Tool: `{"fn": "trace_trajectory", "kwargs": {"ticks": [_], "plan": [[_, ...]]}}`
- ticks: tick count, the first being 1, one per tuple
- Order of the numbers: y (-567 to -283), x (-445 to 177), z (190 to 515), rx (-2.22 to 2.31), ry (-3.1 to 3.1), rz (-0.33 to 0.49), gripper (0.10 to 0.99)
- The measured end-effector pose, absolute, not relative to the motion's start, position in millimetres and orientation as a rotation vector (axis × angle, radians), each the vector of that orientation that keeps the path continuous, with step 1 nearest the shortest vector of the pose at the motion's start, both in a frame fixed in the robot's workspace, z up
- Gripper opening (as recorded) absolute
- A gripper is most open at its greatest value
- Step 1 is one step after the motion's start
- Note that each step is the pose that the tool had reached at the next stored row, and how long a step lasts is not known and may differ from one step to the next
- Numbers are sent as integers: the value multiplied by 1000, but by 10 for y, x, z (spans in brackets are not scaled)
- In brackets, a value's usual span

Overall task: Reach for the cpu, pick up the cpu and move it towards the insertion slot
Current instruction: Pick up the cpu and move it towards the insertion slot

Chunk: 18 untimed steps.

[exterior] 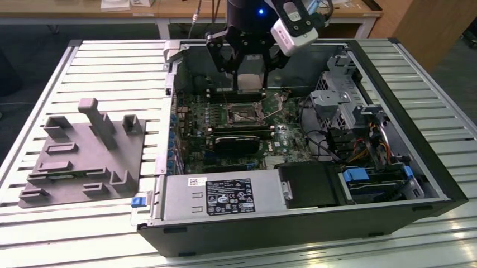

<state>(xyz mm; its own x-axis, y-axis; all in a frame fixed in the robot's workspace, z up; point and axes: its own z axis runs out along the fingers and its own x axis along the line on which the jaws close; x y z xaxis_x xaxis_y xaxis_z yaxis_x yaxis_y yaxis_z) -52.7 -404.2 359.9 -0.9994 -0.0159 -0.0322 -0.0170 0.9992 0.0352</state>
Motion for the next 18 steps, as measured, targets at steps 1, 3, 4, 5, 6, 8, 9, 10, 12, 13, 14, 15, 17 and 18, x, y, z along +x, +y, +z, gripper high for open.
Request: {"fn": "trace_trajectory", "kwargs": {"ticks": [1, 3, 4, 5, 6, 8, 9, 10, 12, 13, 14, 15, 17, 18], "plan": [[-4025, -512, 3592, -26, 3110, 55, 545], [-3989, -490, 3583, -25, 3110, 55, 545], [-3972, -478, 3579, -26, 3110, 55, 545], [-3954, -467, 3576, -26, 3110, 55, 545], [-3937, -457, 3573, -26, 3110, 55, 545], [-3902, -434, 3569, -26, 3110, 55, 545], [-3883, -420, 3567, -26, 3110, 55, 545], [-3866, -407, 3564, -26, 3110, 55, 545], [-3830, -383, 3559, -26, 3110, 55, 545], [-3713, -325, 3547, -26, 3110, 55, 545], [-3688, -319, 3545, -26, 3110, 55, 545], [-3664, -313, 3544, -26, 3110, 55, 545], [-3619, -302, 3542, -26, 3110, 55, 545], [-3597, -297, 3542, -26, 3110, 55, 545]]}}
